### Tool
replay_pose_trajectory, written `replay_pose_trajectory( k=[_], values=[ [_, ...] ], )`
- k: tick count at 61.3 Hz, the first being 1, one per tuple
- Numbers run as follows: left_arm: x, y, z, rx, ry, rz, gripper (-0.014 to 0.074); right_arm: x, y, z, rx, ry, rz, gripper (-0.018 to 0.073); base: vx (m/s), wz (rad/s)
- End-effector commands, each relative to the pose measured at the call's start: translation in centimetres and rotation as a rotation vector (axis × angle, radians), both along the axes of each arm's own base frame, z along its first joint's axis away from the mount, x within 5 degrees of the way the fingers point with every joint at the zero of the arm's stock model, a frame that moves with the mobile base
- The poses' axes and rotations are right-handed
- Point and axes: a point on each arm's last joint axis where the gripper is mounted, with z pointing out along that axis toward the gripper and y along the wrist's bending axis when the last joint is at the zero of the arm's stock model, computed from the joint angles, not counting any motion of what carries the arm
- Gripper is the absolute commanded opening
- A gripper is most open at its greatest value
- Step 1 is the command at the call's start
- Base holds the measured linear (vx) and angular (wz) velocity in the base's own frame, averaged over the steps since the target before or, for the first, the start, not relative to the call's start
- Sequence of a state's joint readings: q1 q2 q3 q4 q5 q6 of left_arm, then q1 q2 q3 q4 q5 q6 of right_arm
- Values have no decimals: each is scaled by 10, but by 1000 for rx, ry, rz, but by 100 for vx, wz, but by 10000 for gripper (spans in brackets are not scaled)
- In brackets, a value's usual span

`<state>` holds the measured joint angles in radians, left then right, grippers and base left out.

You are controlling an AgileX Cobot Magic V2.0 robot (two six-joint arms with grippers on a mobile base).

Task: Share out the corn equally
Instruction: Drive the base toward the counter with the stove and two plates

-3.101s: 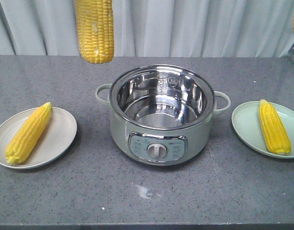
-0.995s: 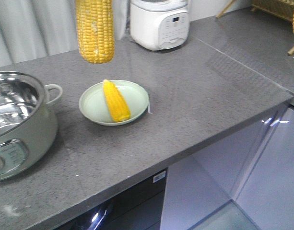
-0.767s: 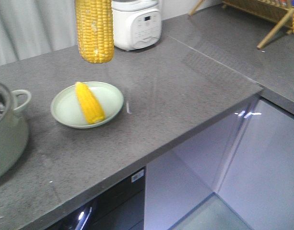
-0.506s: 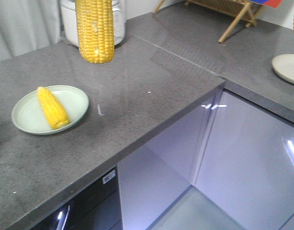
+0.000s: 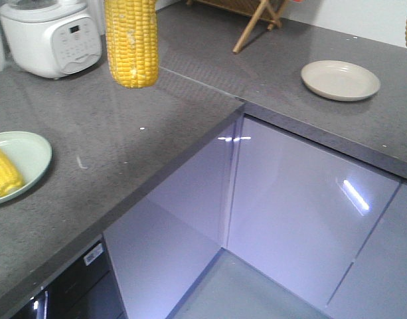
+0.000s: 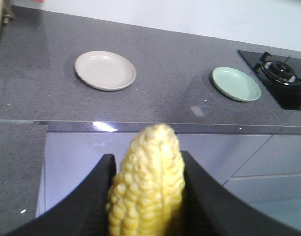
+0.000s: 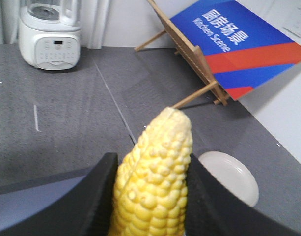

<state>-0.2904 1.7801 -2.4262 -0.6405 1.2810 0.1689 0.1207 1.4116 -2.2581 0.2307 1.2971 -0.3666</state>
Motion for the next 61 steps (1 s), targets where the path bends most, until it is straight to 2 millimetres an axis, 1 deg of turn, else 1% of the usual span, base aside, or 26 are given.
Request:
replay_pose_trajectory(
  k=[1, 61],
  values=[
    [-23, 4, 24, -66, -75, -14, -6, -9, -2, 8, 7, -50, -1, -4, -1, -32],
    [-23, 4, 24, -66, -75, -14, -6, -9, -2, 8, 7, -50, -1, -4, -2, -36]
  ],
)
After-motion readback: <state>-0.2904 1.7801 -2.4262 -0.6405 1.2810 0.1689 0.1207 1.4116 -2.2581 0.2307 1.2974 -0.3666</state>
